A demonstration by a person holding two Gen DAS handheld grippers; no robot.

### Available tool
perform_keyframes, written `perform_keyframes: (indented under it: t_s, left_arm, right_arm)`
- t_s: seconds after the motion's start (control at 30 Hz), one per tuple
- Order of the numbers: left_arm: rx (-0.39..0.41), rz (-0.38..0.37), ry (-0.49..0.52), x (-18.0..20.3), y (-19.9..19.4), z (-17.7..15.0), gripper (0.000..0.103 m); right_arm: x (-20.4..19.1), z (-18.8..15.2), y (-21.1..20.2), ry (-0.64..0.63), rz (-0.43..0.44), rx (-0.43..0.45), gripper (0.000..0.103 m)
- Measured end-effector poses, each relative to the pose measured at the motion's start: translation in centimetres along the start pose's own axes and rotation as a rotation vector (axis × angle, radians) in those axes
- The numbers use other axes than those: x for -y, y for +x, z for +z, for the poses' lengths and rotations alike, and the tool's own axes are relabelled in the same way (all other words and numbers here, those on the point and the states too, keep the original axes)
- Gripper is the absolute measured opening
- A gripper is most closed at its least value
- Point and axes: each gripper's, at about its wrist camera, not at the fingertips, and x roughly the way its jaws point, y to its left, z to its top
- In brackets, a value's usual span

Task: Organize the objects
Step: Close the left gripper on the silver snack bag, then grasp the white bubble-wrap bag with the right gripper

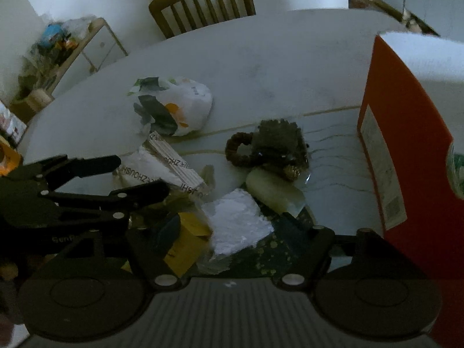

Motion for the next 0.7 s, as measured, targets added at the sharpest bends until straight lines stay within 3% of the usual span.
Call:
perform_keyframes:
  t_s: [0.37,0.5,0.7]
  left_arm:
    - [0.001,-0.042,-0.023,0.1,-0.1,0.0,0.053]
    - [0.005,-0.038,-0.033,0.1,-0.1,0.0,0.047]
    - [0.002,-0.031,-0.060,0.0,-0.3,0.1,0.043]
  right_arm:
    - [0.8,-0.1,-0.2,0.060,0.017,0.004,0.063]
    - [1.3,-0.3,-0.2,0.087,0.015,0.010,0.050]
    - [1.4,-0.2,0.1,0.081,0.014,0.006,0.040]
